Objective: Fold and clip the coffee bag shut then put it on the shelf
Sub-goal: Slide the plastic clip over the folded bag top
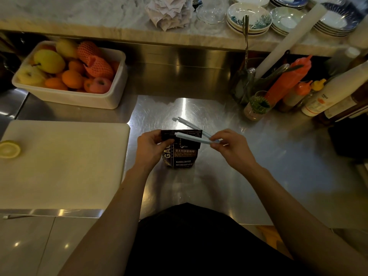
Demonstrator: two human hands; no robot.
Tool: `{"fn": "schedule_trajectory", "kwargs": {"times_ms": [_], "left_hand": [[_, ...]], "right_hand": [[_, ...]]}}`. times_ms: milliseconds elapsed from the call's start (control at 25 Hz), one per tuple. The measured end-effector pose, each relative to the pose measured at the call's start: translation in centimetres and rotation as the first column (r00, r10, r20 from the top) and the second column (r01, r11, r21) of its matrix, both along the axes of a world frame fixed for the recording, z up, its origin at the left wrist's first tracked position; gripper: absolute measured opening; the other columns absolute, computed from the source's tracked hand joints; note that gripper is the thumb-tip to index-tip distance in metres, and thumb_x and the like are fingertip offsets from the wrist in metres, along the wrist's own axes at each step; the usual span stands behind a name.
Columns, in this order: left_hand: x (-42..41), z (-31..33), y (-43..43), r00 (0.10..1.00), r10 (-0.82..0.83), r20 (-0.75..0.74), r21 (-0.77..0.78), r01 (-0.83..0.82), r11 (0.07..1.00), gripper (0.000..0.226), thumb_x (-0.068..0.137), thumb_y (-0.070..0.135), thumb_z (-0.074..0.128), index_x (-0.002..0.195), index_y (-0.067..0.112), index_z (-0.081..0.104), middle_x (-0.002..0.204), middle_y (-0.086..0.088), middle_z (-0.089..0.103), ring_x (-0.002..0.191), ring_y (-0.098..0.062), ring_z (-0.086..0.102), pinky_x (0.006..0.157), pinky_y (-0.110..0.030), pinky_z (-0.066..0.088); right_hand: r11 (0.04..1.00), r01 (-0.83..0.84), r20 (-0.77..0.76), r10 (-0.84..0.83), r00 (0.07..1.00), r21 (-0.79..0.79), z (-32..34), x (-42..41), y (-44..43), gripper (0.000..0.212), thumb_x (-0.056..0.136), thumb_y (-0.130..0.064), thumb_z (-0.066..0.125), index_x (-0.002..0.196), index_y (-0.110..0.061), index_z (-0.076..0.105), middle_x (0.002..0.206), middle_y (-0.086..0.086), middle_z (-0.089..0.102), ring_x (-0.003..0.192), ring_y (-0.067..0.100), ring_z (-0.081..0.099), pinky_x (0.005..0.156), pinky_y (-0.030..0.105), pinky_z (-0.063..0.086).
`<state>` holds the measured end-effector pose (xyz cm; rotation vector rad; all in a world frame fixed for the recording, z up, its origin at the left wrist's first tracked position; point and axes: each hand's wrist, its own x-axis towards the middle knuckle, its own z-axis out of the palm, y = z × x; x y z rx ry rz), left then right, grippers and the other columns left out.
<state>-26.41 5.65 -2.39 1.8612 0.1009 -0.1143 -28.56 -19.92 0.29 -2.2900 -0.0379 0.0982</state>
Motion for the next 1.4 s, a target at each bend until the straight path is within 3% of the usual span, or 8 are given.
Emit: {"fn": "schedule_trajectory", "kwargs": {"times_ms": [120, 280, 400, 680, 800, 880, 1120, 1400], "left_hand": [[-0.1, 0.0, -0.1, 1.0, 0.005, 0.003, -0.015, -0.005, 1.0, 0.022, 0.078, 0.004, 0.076, 0.097, 0.013, 0.074, 0.092, -0.004, 0.076, 0.088, -0.012, 0.073, 0.088, -0.035, 0.057], [-0.6, 0.0, -0.4, 0.999, 0.034, 0.002, -0.058, -0.034, 0.998, 0.022, 0.079, 0.006, 0.076, 0.1, 0.013, 0.074, 0.094, -0.002, 0.076, 0.088, -0.008, 0.073, 0.086, -0.027, 0.057], [-0.6, 0.0, -0.4, 0.998, 0.055, 0.008, -0.044, -0.055, 0.998, 0.026, 0.078, 0.008, 0.077, 0.104, 0.012, 0.074, 0.097, -0.001, 0.076, 0.086, -0.002, 0.071, 0.08, -0.017, 0.055], [-0.8, -0.9, -0.7, 0.994, 0.095, -0.061, -0.178, -0.104, 0.979, 0.021, 0.079, 0.006, 0.076, 0.098, 0.014, 0.075, 0.093, -0.004, 0.076, 0.09, -0.016, 0.073, 0.079, -0.026, 0.057], [-0.9, -1.0, -0.9, 0.992, 0.099, -0.073, -0.224, -0.113, 0.968, 0.022, 0.078, 0.002, 0.075, 0.098, 0.011, 0.075, 0.091, -0.004, 0.075, 0.086, -0.012, 0.072, 0.076, -0.025, 0.056], [-0.9, -0.8, -1.0, 0.993, 0.101, -0.058, -0.239, -0.112, 0.964, 0.027, 0.077, -0.004, 0.072, 0.098, 0.013, 0.074, 0.092, -0.001, 0.074, 0.084, -0.006, 0.071, 0.073, -0.02, 0.055], [-1.3, -1.0, -1.5, 0.985, 0.132, -0.111, -0.33, -0.162, 0.93, 0.022, 0.081, -0.003, 0.07, 0.092, 0.015, 0.073, 0.084, 0.005, 0.074, 0.079, -0.004, 0.072, 0.069, -0.016, 0.055], [-0.8, -0.9, -1.7, 0.988, 0.098, -0.118, -0.343, -0.133, 0.93, 0.024, 0.082, -0.002, 0.069, 0.102, 0.01, 0.07, 0.091, -0.001, 0.073, 0.082, -0.004, 0.071, 0.072, -0.017, 0.055]], "right_hand": [[0.999, -0.036, 0.008, 0.036, 0.999, 0.012, 0.5, 1.1, 1.3, 0.015, 0.083, -0.018, 0.072, 0.098, -0.023, 0.071, 0.096, -0.009, 0.06, 0.079, 0.006, 0.062, 0.074, 0.015, 0.051], [0.999, -0.018, -0.06, 0.02, 0.998, 0.032, 1.1, 1.9, 2.4, 0.016, 0.083, -0.018, 0.072, 0.092, -0.026, 0.062, 0.098, -0.005, 0.065, 0.085, 0.014, 0.066, 0.079, 0.029, 0.056], [0.997, -0.013, -0.071, 0.018, 0.997, 0.074, 1.3, 2.0, 2.8, 0.022, 0.083, -0.016, 0.073, 0.096, -0.023, 0.057, 0.099, -0.005, 0.067, 0.088, 0.016, 0.068, 0.079, 0.031, 0.057], [0.997, 0.006, -0.019, -0.005, 1.0, 0.073, 1.0, 1.9, 3.3, 0.025, 0.082, -0.017, 0.073, 0.104, -0.022, 0.061, 0.101, -0.01, 0.065, 0.092, 0.008, 0.063, 0.084, 0.022, 0.05], [0.986, 0.026, -0.037, -0.02, 0.999, 0.165, 0.8, 1.7, 3.5, 0.025, 0.082, -0.011, 0.073, 0.101, -0.02, 0.062, 0.097, -0.013, 0.065, 0.088, -0.004, 0.062, 0.083, 0.008, 0.046], [0.971, 0.035, -0.055, -0.023, 0.998, 0.234, 0.6, 1.7, 3.8, 0.025, 0.081, -0.007, 0.073, 0.1, -0.02, 0.063, 0.094, -0.015, 0.065, 0.087, -0.008, 0.064, 0.081, 0.006, 0.048], [0.917, 0.125, -0.062, -0.11, 0.992, 0.38, -0.4, 1.3, 4.7, 0.026, 0.08, -0.001, 0.072, 0.098, -0.018, 0.063, 0.095, -0.001, 0.069, 0.094, 0.013, 0.069, 0.085, 0.027, 0.058], [0.889, 0.142, -0.089, -0.114, 0.989, 0.435, -0.7, 1.4, 5.0, 0.026, 0.081, 0.002, 0.07, 0.099, -0.014, 0.064, 0.095, -0.004, 0.07, 0.094, 0.009, 0.07, 0.084, 0.024, 0.058]]}}
